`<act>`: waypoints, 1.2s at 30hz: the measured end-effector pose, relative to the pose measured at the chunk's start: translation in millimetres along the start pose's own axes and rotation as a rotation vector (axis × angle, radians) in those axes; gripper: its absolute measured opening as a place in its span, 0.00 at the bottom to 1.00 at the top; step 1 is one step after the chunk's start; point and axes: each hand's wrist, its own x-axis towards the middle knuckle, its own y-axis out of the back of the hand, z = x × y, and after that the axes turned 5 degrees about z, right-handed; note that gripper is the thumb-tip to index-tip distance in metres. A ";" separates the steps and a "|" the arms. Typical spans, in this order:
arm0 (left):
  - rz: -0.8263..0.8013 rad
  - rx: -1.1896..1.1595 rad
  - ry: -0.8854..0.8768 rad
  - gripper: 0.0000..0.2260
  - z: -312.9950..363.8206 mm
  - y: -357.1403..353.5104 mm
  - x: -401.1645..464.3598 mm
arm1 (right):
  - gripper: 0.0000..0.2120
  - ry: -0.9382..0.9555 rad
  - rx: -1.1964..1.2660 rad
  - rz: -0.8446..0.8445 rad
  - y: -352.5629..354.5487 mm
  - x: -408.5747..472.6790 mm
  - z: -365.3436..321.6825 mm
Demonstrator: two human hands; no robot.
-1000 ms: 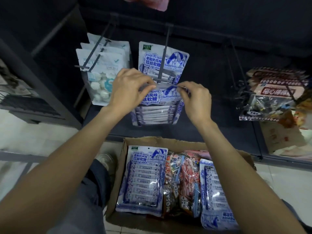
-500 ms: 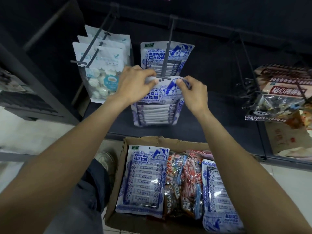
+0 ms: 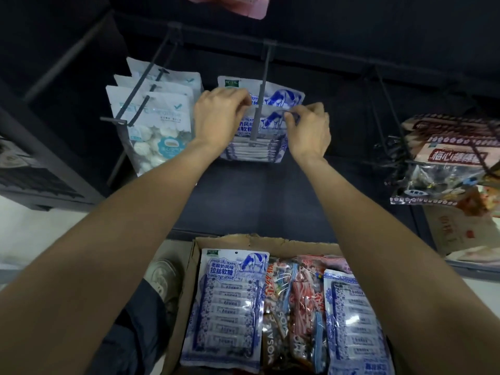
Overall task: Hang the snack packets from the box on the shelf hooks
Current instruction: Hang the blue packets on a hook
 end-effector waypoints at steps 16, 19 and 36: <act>-0.246 -0.482 0.618 0.23 61.2 74.7 -213.5 | 0.16 -0.058 0.125 -0.176 -3.6 -230.6 82.7; -0.538 -0.393 0.551 0.25 72.2 79.7 -266.2 | 0.14 -0.104 0.043 -0.475 -20.1 -279.7 104.9; -1.185 -0.166 0.656 0.33 57.2 31.4 -357.2 | 0.13 -0.631 0.185 -0.706 -58.7 -317.1 105.0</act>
